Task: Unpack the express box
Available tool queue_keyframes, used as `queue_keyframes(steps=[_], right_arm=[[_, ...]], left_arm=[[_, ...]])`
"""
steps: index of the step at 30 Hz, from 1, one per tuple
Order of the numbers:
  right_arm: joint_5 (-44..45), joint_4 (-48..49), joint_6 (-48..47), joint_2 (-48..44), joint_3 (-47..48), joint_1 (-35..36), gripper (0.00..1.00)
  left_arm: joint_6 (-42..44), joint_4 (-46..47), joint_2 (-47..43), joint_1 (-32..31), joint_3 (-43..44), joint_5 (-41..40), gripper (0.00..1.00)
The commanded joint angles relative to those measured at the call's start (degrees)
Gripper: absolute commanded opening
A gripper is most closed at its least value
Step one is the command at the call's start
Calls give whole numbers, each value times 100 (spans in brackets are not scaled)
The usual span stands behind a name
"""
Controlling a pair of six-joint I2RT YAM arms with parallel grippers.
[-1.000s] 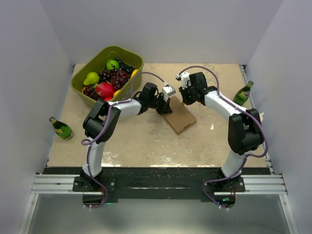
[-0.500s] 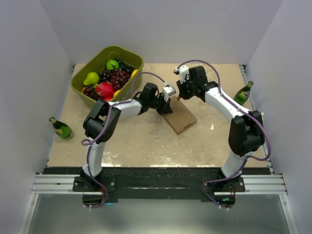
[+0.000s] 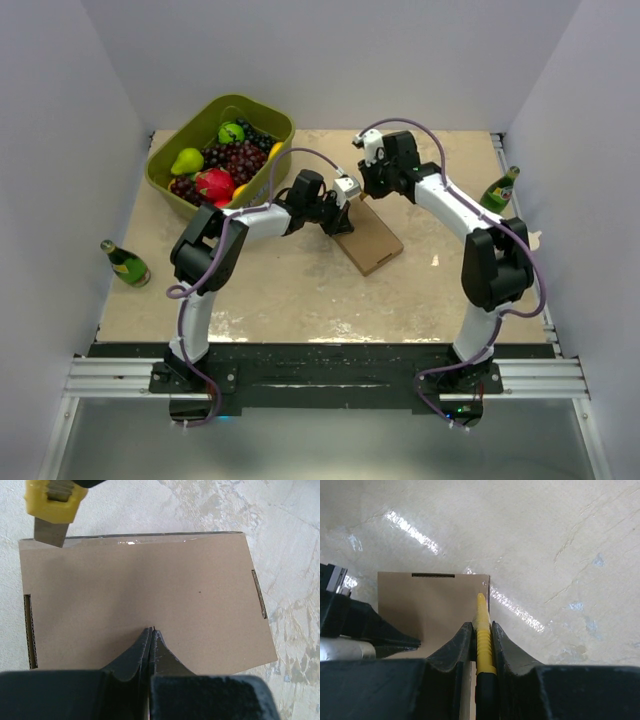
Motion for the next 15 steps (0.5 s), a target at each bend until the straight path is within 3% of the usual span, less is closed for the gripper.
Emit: queue_keyframes(steps=[1, 15], right_arm=[[192, 302, 43, 107, 342, 3, 0], [272, 443, 8, 309, 421, 3, 0]], left_arm=[[176, -377, 179, -82, -98, -297, 0], [185, -386, 188, -82, -90, -297, 0]])
